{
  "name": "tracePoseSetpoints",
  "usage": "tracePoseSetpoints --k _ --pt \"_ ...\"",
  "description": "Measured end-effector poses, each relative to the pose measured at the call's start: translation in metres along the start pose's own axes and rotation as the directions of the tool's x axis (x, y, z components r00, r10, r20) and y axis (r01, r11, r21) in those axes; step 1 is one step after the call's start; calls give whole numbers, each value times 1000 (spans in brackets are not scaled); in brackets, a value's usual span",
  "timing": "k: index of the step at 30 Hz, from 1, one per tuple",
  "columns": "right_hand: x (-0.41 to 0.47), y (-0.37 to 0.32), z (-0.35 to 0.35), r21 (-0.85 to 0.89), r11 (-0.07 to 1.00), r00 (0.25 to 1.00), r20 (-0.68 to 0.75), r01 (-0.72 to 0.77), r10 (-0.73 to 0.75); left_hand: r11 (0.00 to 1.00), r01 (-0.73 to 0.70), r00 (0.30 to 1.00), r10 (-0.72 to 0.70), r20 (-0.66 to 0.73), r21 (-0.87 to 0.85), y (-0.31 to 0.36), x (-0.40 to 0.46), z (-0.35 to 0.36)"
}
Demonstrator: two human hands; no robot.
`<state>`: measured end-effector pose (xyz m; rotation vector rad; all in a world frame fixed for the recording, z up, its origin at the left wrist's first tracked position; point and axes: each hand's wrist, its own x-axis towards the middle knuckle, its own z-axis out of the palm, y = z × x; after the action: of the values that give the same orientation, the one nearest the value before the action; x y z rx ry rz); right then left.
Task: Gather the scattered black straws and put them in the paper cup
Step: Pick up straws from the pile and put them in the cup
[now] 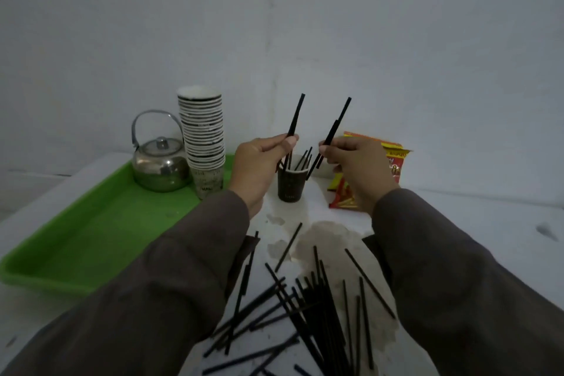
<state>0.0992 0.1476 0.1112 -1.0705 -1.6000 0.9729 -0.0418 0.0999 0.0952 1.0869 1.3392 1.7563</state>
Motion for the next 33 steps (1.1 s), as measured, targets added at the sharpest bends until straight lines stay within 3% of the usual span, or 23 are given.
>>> tracePoseSetpoints --k 8,12,20,26,33 --pt "66 18 20 -205 978 994 -107 -34 12 976 -34 998 44 -43 216 -5 66 5" --pt "74 27 34 -288 958 997 -74 -17 -4 939 -52 998 58 -7 340 -15 80 7" --pt "72 50 52 -387 921 996 39 -53 74 745 -130 990 68 120 654 -42 83 11" --pt "71 57 53 -374 922 985 99 -95 142 712 -102 988 -8 154 695 -47 82 10" --pt "69 43 43 -423 906 998 56 -5 32 750 -83 995 20 102 657 -41 74 5"
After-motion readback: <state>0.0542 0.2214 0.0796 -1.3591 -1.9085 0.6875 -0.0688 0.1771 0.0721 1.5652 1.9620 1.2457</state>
